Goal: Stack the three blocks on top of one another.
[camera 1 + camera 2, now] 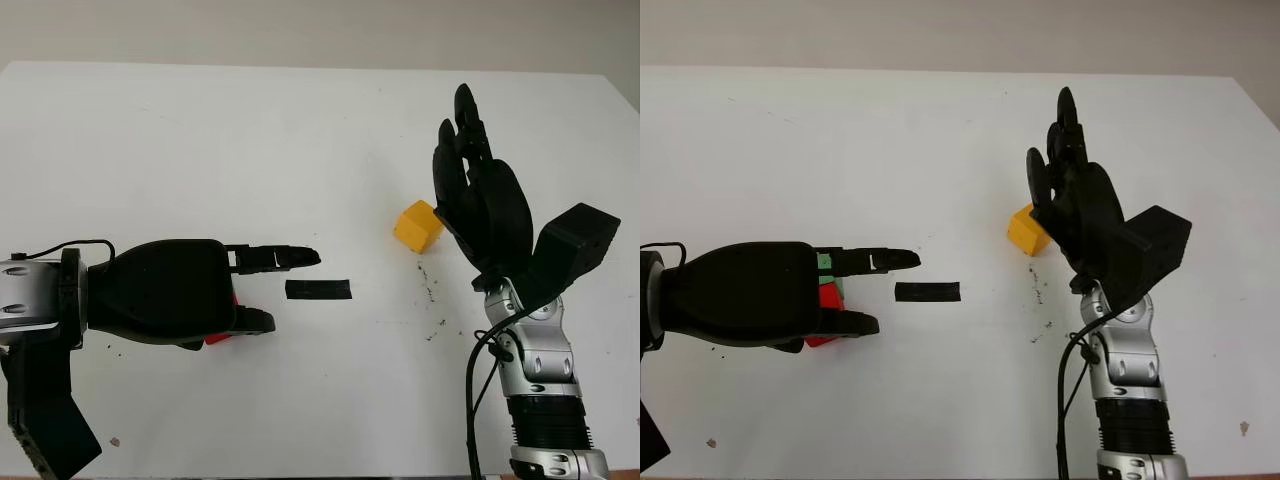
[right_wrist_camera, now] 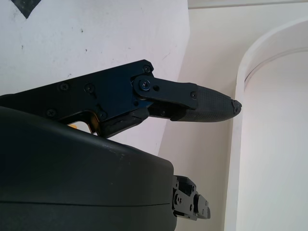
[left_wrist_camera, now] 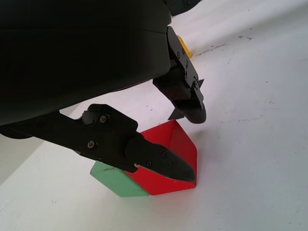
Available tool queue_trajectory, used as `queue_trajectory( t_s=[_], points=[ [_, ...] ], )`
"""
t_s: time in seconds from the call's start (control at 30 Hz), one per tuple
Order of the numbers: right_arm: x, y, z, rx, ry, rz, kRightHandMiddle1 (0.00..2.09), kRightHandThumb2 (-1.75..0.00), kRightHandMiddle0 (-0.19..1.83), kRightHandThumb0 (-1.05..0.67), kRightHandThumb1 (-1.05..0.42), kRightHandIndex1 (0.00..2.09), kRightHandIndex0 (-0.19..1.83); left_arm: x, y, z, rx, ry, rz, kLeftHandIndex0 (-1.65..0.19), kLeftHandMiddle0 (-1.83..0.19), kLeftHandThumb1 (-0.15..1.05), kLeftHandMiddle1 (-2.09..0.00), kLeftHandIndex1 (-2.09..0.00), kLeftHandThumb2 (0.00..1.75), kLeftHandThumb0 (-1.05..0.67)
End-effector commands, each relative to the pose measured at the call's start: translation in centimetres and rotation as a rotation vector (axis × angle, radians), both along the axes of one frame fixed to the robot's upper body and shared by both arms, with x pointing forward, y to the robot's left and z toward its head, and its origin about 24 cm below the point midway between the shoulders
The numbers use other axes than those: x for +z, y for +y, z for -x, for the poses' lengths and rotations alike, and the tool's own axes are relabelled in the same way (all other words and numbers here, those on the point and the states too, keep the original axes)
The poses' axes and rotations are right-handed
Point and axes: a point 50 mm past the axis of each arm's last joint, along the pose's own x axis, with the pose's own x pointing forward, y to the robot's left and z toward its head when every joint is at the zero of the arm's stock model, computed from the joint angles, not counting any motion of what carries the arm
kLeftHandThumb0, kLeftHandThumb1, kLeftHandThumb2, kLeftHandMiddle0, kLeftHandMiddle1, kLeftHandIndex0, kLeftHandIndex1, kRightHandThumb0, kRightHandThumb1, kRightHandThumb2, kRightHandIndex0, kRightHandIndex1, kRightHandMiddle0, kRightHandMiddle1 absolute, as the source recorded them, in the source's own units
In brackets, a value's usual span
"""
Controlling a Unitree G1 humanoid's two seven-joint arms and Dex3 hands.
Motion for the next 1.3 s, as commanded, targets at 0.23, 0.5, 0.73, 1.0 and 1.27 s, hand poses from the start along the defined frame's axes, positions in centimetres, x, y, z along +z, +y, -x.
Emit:
queue_trajectory(
  t_s=[0.23,0.5,0.73,1.0,1.27],
  points=[
    [0.27,-0.09,0.19,-0.002,-0.012,0.003,0.0,-0.58,-0.19,-0.76,-1.05,0.0,-0.19,0.15,0.46,-0.28,0.036,-0.075,-0.072,-0.32,0.17,0.94,-0.04,-0.59,0.05,-0.36],
    [0.16,-0.12,0.22,0.009,-0.009,-0.004,0.0,-0.59,-0.19,-0.74,-1.05,0.0,-0.19,0.49,0.68,-0.63,0.152,-0.096,-0.076,-0.17,0.19,0.92,-0.01,-0.05,0.05,-0.6],
    [0.11,-0.13,0.26,0.007,-0.004,-0.002,0.0,-0.58,-0.19,-0.76,-1.05,0.0,-0.19,0.61,0.55,-0.67,0.212,-0.071,-0.066,-0.14,0.19,0.91,0.0,-0.05,0.05,-0.84],
    [0.13,-0.21,0.3,0.006,-0.005,0.0,0.0,-0.59,-0.19,-0.75,-1.05,0.0,-0.19,0.44,0.5,-0.68,0.206,-0.064,-0.046,-0.31,0.18,0.91,-0.03,-0.13,0.05,-0.77],
    [0.15,-0.26,0.35,0.006,0.002,-0.003,0.0,-0.57,-0.19,-0.76,-1.05,0.0,-0.19,0.38,0.5,-0.6,0.201,-0.05,-0.047,-0.46,0.17,0.93,-0.05,-0.22,0.06,-0.62]
  ],
)
